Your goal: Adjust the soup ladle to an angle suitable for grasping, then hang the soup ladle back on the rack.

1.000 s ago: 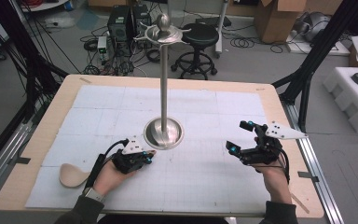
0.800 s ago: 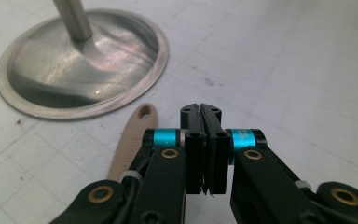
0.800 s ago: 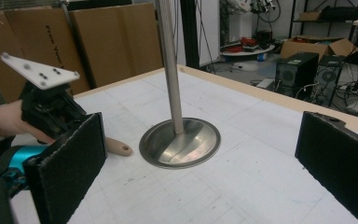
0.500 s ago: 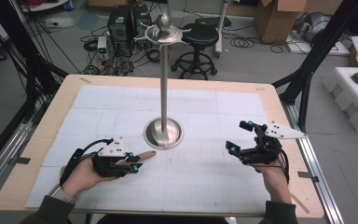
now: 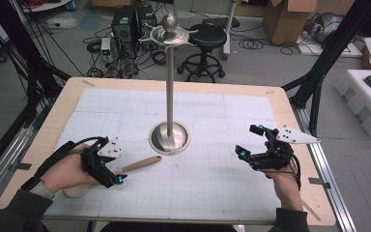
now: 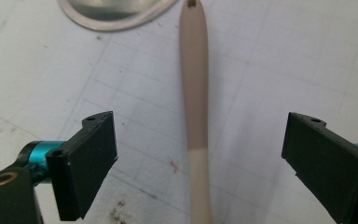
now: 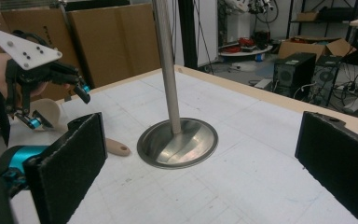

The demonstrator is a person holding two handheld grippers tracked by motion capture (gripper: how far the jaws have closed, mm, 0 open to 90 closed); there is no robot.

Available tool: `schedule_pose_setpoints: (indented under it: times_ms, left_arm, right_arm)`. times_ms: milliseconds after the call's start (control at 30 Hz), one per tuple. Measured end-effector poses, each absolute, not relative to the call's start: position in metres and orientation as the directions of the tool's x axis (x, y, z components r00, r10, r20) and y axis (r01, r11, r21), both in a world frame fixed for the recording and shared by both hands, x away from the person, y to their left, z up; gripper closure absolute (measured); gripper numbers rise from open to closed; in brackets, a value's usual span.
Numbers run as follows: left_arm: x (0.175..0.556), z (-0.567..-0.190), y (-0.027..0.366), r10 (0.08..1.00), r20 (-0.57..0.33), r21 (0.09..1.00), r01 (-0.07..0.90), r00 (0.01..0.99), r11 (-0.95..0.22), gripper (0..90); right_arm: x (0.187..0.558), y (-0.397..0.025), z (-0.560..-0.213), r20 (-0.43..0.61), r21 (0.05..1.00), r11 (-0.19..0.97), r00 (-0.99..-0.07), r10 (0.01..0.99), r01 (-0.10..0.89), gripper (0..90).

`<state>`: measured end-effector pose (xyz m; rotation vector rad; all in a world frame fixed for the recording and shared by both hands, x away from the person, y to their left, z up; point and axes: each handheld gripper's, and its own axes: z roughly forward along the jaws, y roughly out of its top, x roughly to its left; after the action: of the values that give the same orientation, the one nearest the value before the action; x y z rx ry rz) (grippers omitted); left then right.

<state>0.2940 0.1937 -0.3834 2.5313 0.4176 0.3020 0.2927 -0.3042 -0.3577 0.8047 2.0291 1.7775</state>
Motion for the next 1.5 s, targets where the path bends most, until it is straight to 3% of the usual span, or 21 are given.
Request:
schedule_pose_setpoints:
  times_ms: [233, 300, 333, 600, 833, 967, 1100, 1167, 1400, 1500]
  left_arm:
    - [0.298, -0.380, 0.199, 0.316, 0.045, 0.551, 0.240, 0.948, -0.799, 13.2]
    - [0.299, -0.380, 0.200, 0.328, 0.043, 0.539, 0.255, 0.944, -0.803, 15.9]
    - [0.300, -0.380, 0.201, 0.331, 0.044, 0.536, 0.258, 0.942, -0.804, 23.1]
    - [0.304, -0.382, 0.199, 0.321, 0.034, 0.483, 0.265, 0.947, -0.834, 23.6]
    - [0.312, -0.386, 0.198, 0.327, 0.013, 0.459, 0.284, 0.945, -0.841, 16.0]
    - [0.313, -0.389, 0.197, 0.349, 0.015, 0.436, 0.308, 0.937, -0.846, 20.6]
    - [0.315, -0.390, 0.195, 0.315, -0.011, 0.413, 0.291, 0.949, -0.863, 22.6]
    - [0.316, -0.391, 0.195, 0.294, -0.025, 0.407, 0.278, 0.956, -0.870, 28.5]
    - [0.320, -0.398, 0.194, 0.297, -0.033, 0.358, 0.288, 0.954, -0.888, 29.3]
    - [0.322, -0.401, 0.194, 0.297, -0.031, 0.320, 0.291, 0.954, -0.902, 36.0]
  right_arm:
    - [0.294, -0.306, -0.358, 0.119, 0.978, 0.066, -0.786, 0.607, 0.199, 1.1]
    - [0.294, -0.306, -0.358, 0.120, 0.977, 0.066, -0.784, 0.609, 0.201, 1.1]
    - [0.295, -0.306, -0.358, 0.118, 0.977, 0.072, -0.785, 0.608, 0.202, 1.1]
    - [0.296, -0.305, -0.359, 0.116, 0.976, 0.080, -0.789, 0.603, 0.204, 1.1]
    - [0.297, -0.306, -0.359, 0.121, 0.975, 0.077, -0.786, 0.606, 0.209, 1.1]
    - [0.298, -0.305, -0.360, 0.119, 0.975, 0.079, -0.788, 0.604, 0.208, 1.1]
    - [0.299, -0.304, -0.360, 0.116, 0.975, 0.083, -0.790, 0.602, 0.205, 1.1]
    - [0.299, -0.305, -0.360, 0.117, 0.975, 0.081, -0.788, 0.604, 0.207, 1.1]
    - [0.298, -0.306, -0.360, 0.115, 0.976, 0.080, -0.789, 0.603, 0.204, 1.0]
    - [0.298, -0.306, -0.359, 0.119, 0.976, 0.077, -0.789, 0.603, 0.206, 1.1]
